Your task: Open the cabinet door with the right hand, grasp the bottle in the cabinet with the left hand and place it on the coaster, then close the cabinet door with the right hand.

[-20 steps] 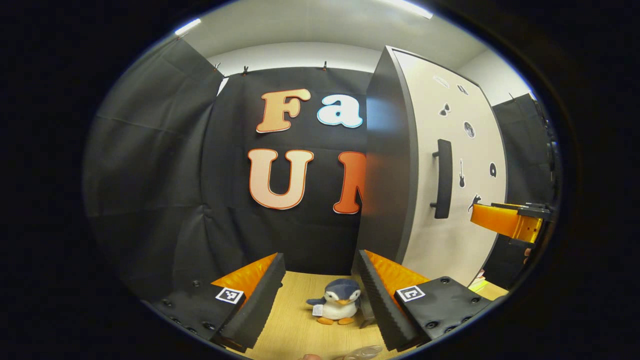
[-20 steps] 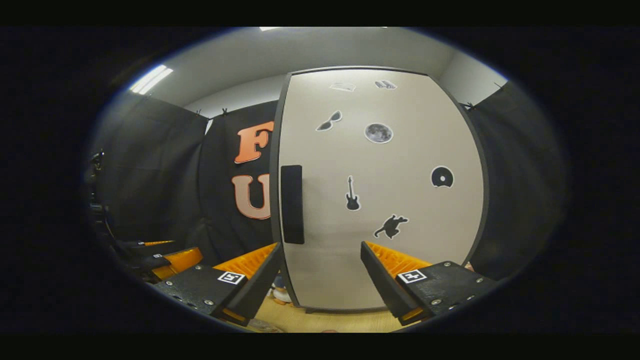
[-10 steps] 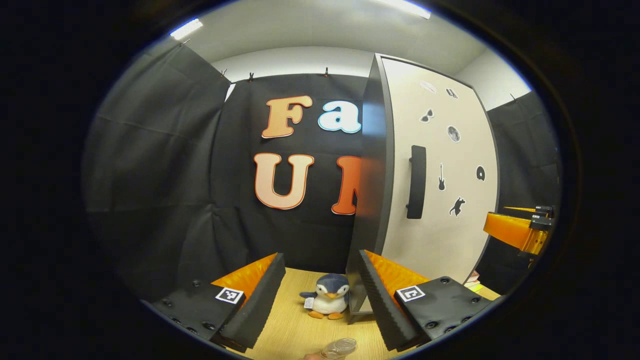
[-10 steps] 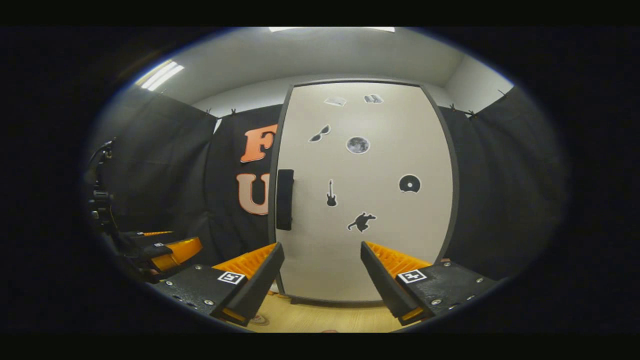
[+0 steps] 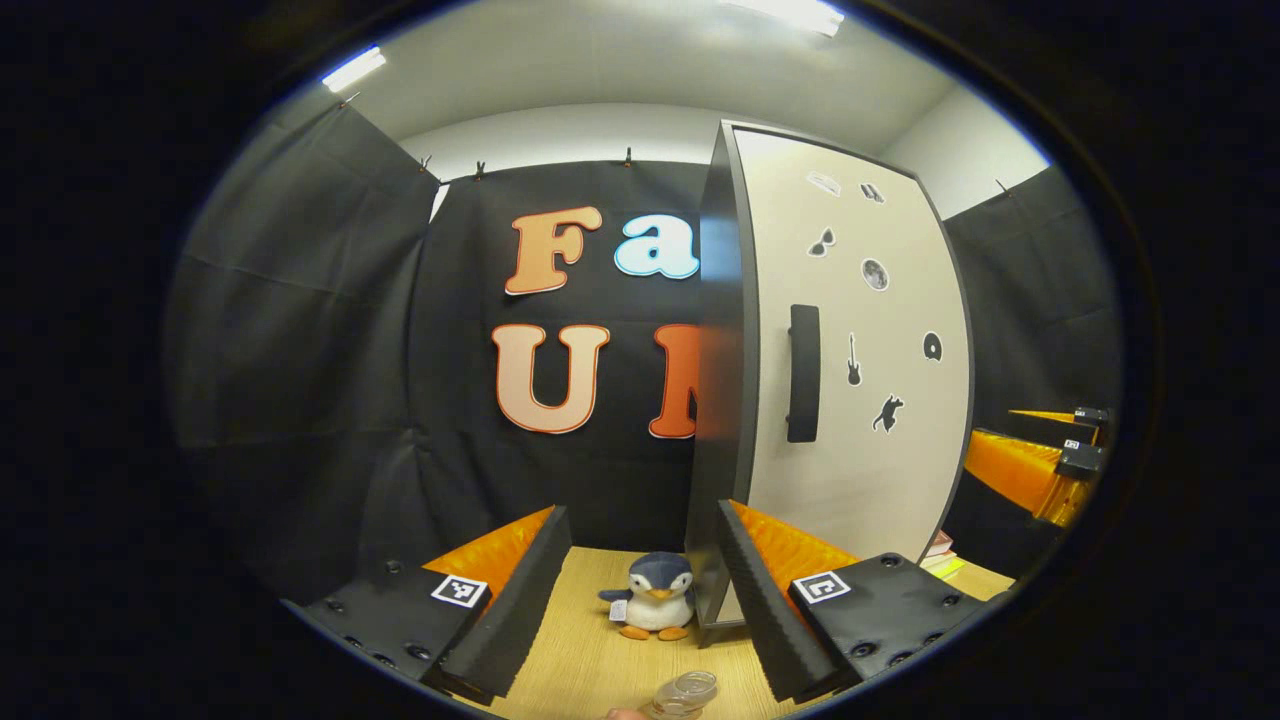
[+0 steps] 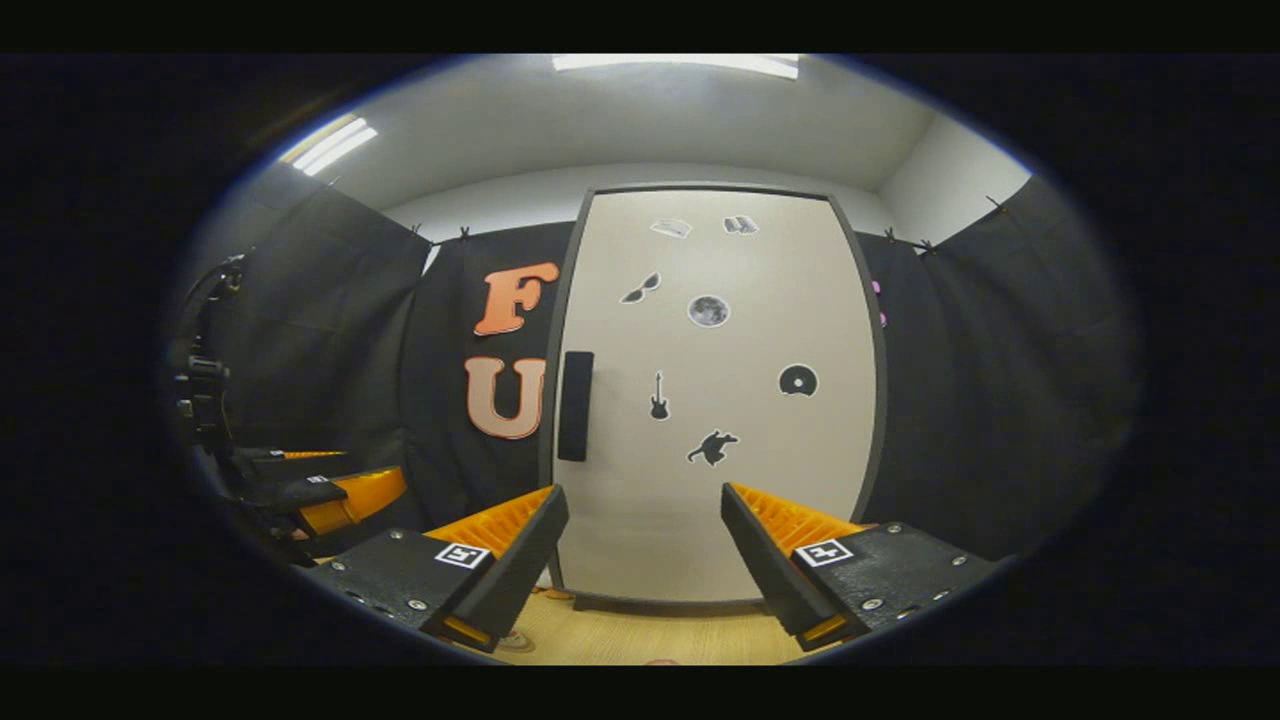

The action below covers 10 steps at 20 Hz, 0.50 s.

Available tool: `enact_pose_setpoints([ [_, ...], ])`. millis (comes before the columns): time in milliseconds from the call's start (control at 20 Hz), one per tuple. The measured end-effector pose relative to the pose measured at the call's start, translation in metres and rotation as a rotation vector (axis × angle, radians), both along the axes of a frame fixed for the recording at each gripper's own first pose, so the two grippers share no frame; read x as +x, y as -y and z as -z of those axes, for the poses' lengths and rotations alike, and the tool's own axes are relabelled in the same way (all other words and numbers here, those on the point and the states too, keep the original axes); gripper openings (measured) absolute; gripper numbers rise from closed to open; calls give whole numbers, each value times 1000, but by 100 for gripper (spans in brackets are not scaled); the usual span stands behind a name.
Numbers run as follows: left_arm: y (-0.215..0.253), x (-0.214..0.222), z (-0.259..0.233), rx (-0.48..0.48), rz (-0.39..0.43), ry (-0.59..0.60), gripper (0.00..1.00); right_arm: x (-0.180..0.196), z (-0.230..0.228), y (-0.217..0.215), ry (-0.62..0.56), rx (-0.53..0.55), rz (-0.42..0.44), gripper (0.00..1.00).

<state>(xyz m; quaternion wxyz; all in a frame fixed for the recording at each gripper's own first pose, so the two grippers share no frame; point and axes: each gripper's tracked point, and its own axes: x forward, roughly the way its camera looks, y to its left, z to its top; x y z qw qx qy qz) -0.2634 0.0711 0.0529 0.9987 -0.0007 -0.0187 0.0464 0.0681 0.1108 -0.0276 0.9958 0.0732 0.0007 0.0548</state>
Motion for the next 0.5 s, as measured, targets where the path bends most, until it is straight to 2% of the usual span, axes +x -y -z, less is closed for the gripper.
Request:
enact_pose_setpoints([
  [250, -3, 0, -3, 35, 32, 12, 95, -4, 2, -12, -11, -15, 23, 97],
  [500, -11, -4, -2, 51, 46, 20, 95, -7, 2, -28, -28, -18, 31, 95],
])
